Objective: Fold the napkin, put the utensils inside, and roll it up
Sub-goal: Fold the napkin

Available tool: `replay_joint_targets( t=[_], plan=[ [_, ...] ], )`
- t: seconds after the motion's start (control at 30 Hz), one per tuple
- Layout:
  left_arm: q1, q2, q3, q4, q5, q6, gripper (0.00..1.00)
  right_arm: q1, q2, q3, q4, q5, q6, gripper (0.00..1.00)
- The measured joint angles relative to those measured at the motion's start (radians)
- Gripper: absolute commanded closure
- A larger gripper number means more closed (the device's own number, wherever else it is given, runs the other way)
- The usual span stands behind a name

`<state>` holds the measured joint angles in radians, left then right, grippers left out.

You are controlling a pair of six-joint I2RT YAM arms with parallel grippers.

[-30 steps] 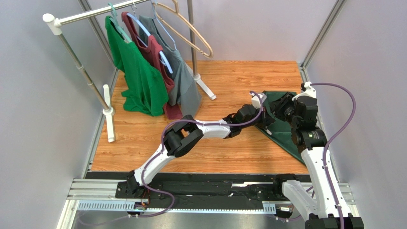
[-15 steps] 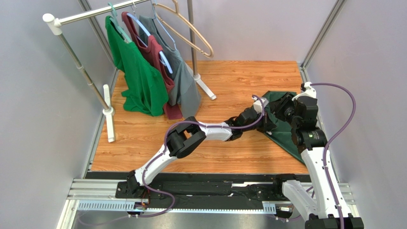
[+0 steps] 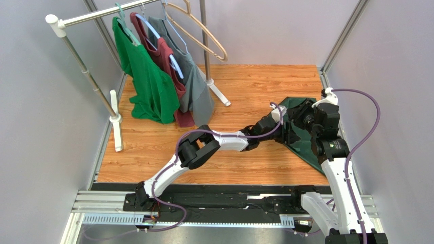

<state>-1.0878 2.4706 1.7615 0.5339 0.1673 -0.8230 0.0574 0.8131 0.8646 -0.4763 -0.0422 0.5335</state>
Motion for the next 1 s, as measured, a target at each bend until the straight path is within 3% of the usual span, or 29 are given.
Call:
replay_joint_targets(
  t=[0.2, 0.33, 0.5, 0.77, 1.0],
  plan=[
    [-0.003, -0.003, -0.007, -0.013, 0.006, 0.025, 0.20, 0.000, -0.003, 0.000, -0.012, 0.008, -0.002, 0.62],
    [0.018, -0.059, -0.093, -0.023, 0.006, 0.050, 0.21, -0.001, -0.013, 0.001, -0.040, 0.017, -0.009, 0.61],
    [0.121, -0.163, -0.189, -0.042, 0.023, 0.087, 0.27, -0.002, -0.016, 0.008, -0.051, 0.023, -0.014, 0.61],
    [0.367, -0.088, 0.041, -0.220, 0.134, 0.113, 0.40, -0.002, 0.034, 0.008, -0.034, 0.016, -0.016, 0.61],
    [0.343, 0.009, 0.115, -0.302, 0.211, 0.116, 0.43, -0.003, 0.066, 0.007, -0.016, 0.006, -0.024, 0.61]
  ],
)
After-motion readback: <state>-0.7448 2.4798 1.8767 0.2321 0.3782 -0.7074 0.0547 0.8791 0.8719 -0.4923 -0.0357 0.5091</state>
